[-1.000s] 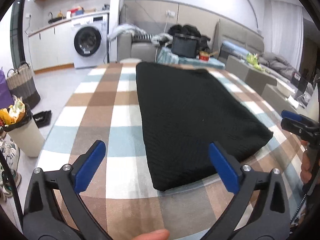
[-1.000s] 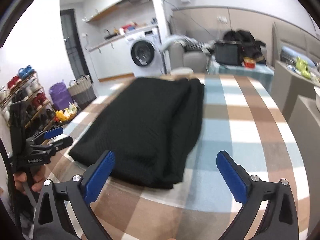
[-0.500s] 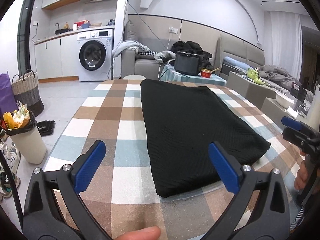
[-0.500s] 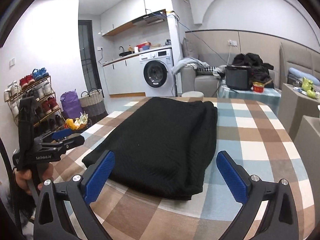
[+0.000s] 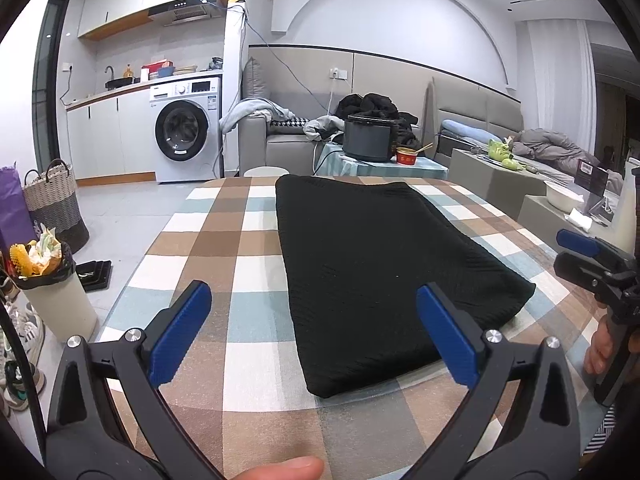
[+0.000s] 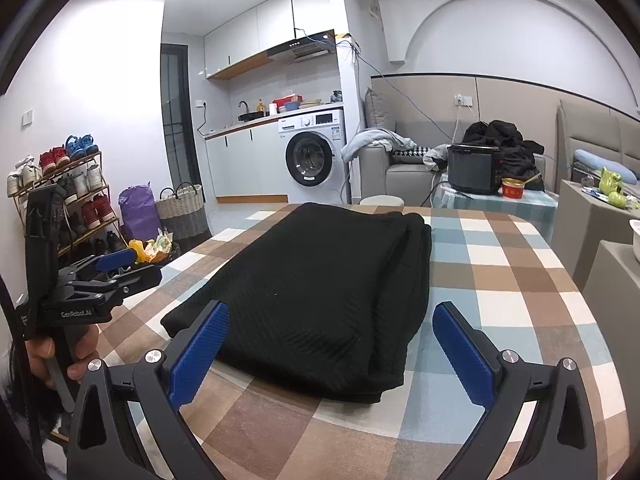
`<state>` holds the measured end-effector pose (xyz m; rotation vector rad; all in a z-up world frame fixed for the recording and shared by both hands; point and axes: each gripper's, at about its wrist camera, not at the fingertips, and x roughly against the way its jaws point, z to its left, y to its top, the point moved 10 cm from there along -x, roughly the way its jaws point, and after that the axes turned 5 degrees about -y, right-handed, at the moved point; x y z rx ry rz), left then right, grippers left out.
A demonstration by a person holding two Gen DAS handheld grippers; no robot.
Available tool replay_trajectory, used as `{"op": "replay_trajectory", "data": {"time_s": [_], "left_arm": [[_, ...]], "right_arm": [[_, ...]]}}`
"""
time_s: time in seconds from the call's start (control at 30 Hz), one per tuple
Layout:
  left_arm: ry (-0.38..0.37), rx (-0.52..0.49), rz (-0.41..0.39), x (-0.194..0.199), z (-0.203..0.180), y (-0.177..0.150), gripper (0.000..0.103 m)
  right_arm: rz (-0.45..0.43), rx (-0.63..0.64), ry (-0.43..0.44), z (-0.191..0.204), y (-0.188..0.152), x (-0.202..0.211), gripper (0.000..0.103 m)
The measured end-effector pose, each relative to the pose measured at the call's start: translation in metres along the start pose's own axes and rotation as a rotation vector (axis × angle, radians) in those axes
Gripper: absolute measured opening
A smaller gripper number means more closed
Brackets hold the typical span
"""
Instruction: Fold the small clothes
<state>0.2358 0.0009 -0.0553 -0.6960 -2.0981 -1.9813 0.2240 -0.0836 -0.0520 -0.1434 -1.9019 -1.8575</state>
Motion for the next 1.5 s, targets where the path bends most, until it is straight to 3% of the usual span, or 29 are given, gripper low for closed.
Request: {"op": "replay_trajectory", "data": {"time_s": [1.5], "left_arm": [[-0.001, 0.004, -0.001, 0.001, 0.0023, -0.0001, 0.102]], "right_arm": [[-0.007, 0.01, 0.009, 0.0016, 0.0003, 0.002, 0.103]]}}
